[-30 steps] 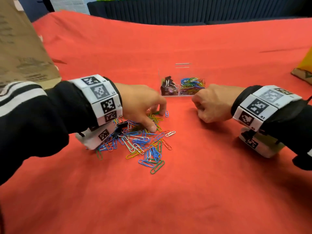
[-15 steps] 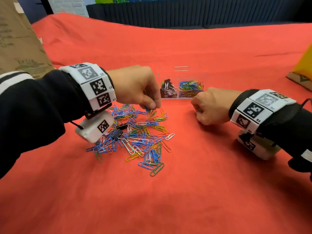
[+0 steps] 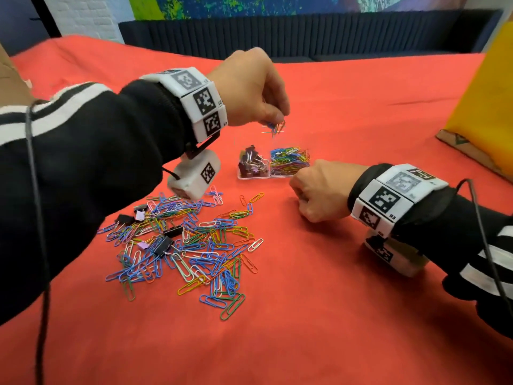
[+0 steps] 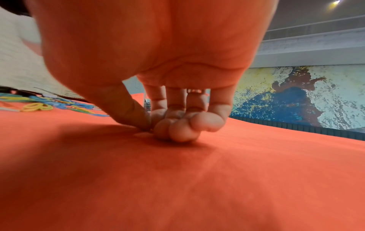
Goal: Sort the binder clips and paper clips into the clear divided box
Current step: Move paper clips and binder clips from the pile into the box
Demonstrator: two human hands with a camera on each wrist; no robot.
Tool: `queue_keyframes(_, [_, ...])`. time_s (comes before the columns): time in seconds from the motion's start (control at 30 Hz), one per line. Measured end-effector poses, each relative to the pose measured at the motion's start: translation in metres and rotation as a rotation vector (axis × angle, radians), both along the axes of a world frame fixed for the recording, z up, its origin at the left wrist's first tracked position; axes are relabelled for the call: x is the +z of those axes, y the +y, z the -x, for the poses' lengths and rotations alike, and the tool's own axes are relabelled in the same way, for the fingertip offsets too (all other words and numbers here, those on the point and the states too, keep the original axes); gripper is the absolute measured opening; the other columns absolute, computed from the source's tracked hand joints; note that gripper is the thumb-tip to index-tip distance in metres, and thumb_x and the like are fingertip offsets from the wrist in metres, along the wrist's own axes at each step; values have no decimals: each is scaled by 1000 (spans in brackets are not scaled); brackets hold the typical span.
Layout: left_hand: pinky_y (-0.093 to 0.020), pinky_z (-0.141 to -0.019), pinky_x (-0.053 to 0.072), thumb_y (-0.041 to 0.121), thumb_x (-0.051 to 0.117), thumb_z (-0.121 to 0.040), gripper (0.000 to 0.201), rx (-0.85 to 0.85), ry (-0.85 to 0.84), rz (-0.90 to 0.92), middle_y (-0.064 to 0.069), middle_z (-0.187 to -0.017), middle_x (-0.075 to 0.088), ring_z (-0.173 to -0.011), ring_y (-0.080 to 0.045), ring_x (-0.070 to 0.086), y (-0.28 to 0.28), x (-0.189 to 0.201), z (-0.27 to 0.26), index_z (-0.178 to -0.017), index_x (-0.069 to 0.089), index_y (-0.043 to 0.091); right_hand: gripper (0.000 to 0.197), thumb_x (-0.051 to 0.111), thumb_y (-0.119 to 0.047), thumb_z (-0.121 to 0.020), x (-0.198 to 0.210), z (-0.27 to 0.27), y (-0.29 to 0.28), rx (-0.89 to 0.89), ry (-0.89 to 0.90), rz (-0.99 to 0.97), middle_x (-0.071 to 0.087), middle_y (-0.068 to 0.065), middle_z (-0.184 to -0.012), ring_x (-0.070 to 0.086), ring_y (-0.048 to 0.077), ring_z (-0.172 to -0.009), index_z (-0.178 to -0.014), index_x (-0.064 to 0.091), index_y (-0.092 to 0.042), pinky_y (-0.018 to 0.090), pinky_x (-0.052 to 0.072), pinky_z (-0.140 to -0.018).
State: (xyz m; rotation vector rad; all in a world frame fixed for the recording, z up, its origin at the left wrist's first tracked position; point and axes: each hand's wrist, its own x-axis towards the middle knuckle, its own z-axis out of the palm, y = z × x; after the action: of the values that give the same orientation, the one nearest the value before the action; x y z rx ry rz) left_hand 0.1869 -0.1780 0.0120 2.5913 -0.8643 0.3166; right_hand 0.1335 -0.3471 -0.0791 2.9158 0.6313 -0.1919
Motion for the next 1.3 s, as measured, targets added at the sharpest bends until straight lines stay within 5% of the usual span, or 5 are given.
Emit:
queue_keyframes(0.43, [-16, -52, 38, 35, 88, -63, 27, 6, -95, -235, 6, -63, 69, -57, -2, 63, -50, -18, -45, -78, 74, 18, 13, 58, -22, -78, -3, -6, -4, 47, -38, -60, 44, -1, -66, 51, 28, -66, -74, 46, -21, 24, 36, -51])
queue_keyframes(0.8, [-28, -82, 54, 30, 72, -82, 16, 7, -75, -215, 6, -76, 74, -77, -10, 69, -30, -12, -31, -97, 76, 23, 6, 56, -22, -79, -1, -4, -2, 36, -37, -24, 44, 0, -68, 53, 30, -68, -80, 50, -20, 24, 37, -51])
queue_keyframes(0.97, [-27, -73, 51, 45, 66, -85, 25, -12, -88, -274, 11, -64, 68, -64, -6, 65, -2, -13, 3, -85, 75, 21, 5, 55, -23, -80, -3, -5, -1, 27, -40, -5, 46, 1, -68, 54, 32, -69, -83, 53, -20, 26, 40, -53])
queue_keyframes(1.17, [-29, -89, 49, 57, 46, -92, 45, -105, 138, -639, 0, -108, 67, -98, -20, 64, 25, -68, 37, -116, 68, 26, 5, 54, -25, -80, -3, -5, 0, 52, -37, 9, 53, 7, -76, 59, 33, -75, -84, 56, -22, 30, 48, -61])
queue_keyframes(1.3, [-31, -100, 44, 75, 27, -81, 73, -220, 186, -599, 0, -114, 56, -110, -19, 56, 38, -82, 61, -124, 59, 25, 6, 54, -27, -78, -4, -8, 2, 48, -33, 33, 48, 3, -69, 64, 35, -81, -81, 53, -22, 33, 54, -65])
